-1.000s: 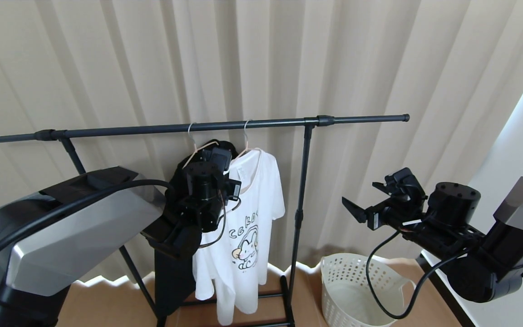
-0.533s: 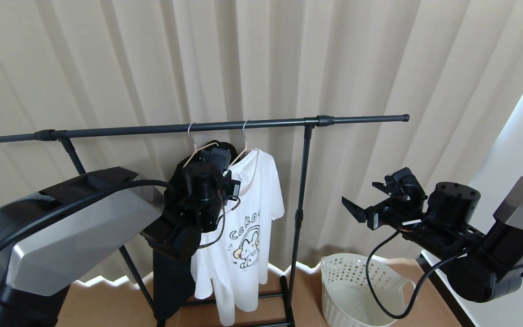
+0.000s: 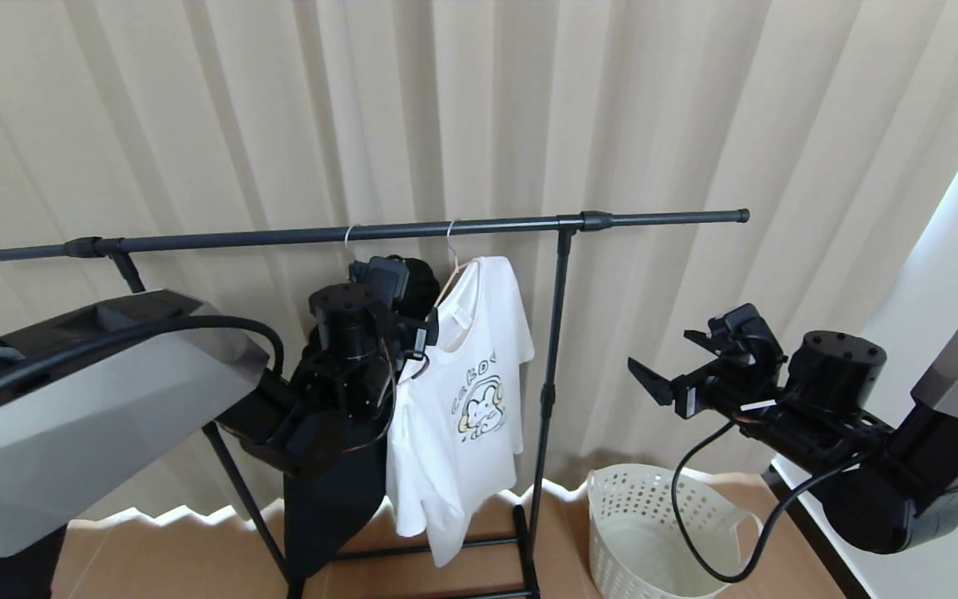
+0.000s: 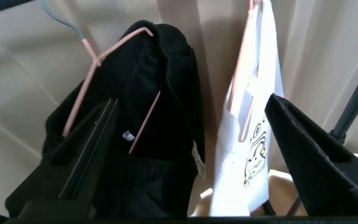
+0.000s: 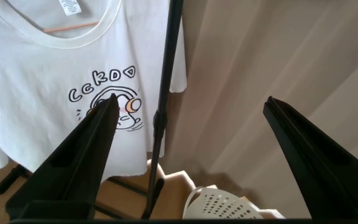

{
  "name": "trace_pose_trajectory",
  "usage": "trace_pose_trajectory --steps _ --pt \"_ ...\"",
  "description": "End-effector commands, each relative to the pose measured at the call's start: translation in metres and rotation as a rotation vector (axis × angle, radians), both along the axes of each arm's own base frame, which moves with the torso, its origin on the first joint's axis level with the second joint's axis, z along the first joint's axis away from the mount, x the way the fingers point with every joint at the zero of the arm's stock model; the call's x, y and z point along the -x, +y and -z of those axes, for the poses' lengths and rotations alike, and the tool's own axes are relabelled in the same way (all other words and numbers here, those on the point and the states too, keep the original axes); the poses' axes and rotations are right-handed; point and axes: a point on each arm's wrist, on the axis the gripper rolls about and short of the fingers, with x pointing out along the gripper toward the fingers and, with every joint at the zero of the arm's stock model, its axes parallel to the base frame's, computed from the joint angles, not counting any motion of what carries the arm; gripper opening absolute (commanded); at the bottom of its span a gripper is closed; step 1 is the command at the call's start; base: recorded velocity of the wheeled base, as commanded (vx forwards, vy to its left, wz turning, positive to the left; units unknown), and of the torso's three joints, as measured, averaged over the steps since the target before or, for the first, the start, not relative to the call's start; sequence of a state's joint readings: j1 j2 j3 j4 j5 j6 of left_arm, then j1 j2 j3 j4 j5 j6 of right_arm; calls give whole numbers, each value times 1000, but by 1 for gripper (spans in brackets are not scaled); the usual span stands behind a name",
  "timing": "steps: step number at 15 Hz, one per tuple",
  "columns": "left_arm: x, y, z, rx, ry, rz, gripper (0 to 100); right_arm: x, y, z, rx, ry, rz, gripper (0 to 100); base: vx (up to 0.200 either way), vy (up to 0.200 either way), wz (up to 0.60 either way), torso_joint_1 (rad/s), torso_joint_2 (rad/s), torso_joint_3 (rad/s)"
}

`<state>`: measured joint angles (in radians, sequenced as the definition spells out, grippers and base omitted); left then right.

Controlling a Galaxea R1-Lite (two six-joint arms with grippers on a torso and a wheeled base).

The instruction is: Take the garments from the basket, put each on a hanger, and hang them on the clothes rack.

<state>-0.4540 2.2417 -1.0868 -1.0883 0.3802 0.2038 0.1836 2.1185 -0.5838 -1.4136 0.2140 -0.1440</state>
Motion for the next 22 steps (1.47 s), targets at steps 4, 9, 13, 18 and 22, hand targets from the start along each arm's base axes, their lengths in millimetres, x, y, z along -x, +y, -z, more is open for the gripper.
trace_pose_trajectory --steps 4,9,13,18,22 --pt "79 38 -66 36 -59 16 100 25 -2 -44 -82 -53 -14 100 0 0 0 0 0 0" --pt "163 85 -92 116 -153 65 100 79 5 -94 -153 -77 -75 100 0 0 0 0 0 0" --pt "216 118 -75 79 -115 20 100 133 -9 -113 -157 -16 -66 100 0 0 0 0 0 0" --pt "272 141 -41 149 -7 9 100 233 -24 -78 -98 124 -92 100 0 0 0 0 0 0" --pt "315 157 -27 128 121 14 100 267 -39 -48 -81 157 -51 100 0 0 0 0 0 0"
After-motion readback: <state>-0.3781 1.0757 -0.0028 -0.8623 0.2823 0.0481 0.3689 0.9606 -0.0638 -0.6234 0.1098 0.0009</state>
